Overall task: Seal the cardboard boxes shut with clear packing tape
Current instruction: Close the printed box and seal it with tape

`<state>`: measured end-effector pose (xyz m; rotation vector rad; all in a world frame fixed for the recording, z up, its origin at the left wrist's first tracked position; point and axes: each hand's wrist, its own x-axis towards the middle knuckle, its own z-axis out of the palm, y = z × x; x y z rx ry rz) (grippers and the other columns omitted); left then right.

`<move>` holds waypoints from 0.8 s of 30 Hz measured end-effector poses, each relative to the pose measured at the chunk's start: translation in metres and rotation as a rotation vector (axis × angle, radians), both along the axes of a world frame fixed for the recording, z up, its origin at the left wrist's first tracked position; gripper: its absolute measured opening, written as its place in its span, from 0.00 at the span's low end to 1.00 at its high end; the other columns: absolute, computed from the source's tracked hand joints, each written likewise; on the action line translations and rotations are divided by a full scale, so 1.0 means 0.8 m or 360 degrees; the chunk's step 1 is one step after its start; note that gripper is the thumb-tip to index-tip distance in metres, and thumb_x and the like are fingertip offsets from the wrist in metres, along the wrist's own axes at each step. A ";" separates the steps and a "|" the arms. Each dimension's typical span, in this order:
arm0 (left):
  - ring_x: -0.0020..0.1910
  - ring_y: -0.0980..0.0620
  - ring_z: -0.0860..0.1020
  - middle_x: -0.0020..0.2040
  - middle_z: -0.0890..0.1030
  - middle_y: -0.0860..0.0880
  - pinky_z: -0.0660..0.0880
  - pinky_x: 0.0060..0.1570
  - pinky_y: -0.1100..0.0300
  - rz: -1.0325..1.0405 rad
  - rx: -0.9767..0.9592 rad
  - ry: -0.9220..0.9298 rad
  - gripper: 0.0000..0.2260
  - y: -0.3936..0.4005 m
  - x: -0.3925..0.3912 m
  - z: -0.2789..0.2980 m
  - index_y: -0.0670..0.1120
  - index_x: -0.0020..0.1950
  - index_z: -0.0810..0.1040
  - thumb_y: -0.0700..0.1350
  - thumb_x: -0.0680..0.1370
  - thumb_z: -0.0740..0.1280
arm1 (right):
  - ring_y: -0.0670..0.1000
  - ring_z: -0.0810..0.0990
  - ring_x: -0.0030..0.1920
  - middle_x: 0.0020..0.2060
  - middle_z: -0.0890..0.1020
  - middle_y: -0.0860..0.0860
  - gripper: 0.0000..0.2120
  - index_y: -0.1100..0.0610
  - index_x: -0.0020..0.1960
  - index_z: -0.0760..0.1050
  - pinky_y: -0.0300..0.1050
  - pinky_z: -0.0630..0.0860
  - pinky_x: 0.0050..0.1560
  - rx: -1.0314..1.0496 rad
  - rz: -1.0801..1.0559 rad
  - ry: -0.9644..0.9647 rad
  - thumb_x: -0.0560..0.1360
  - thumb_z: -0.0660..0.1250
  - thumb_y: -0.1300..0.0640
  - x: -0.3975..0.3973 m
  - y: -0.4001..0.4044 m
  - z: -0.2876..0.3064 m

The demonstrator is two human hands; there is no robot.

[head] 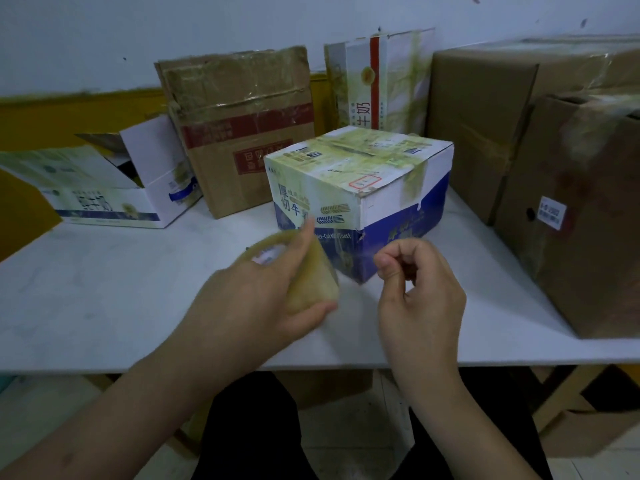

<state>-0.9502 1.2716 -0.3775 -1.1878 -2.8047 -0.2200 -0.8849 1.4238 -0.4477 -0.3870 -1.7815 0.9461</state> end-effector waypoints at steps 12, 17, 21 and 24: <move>0.30 0.52 0.68 0.34 0.66 0.51 0.75 0.32 0.55 0.0280 -0.0113 0.0368 0.44 0.083 -0.063 0.015 0.53 0.82 0.35 0.67 0.79 0.60 | 0.36 0.77 0.41 0.42 0.80 0.43 0.03 0.54 0.49 0.77 0.28 0.73 0.40 -0.0834 0.0046 0.0036 0.80 0.65 0.59 -0.055 0.042 0.005; 0.32 0.51 0.69 0.37 0.70 0.49 0.63 0.27 0.58 0.0197 -0.0022 0.0421 0.39 0.096 -0.075 0.012 0.58 0.82 0.38 0.63 0.81 0.60 | 0.43 0.77 0.44 0.42 0.79 0.43 0.03 0.55 0.50 0.78 0.39 0.75 0.48 -0.0959 0.0000 -0.0072 0.80 0.65 0.58 -0.081 0.054 0.013; 0.50 0.42 0.80 0.55 0.81 0.42 0.63 0.32 0.56 0.0155 -0.0001 0.0526 0.35 0.107 -0.091 0.009 0.59 0.83 0.45 0.63 0.81 0.61 | 0.42 0.76 0.44 0.43 0.77 0.43 0.02 0.54 0.49 0.76 0.38 0.73 0.49 -0.0947 -0.0019 -0.0133 0.80 0.66 0.57 -0.099 0.064 0.019; 0.53 0.40 0.80 0.57 0.81 0.41 0.66 0.36 0.54 0.0141 0.0003 0.0565 0.34 0.118 -0.096 0.009 0.57 0.83 0.49 0.62 0.81 0.61 | 0.42 0.73 0.42 0.52 0.71 0.46 0.03 0.54 0.48 0.75 0.36 0.70 0.54 -0.0827 -0.0104 -0.0173 0.80 0.66 0.56 -0.111 0.072 0.019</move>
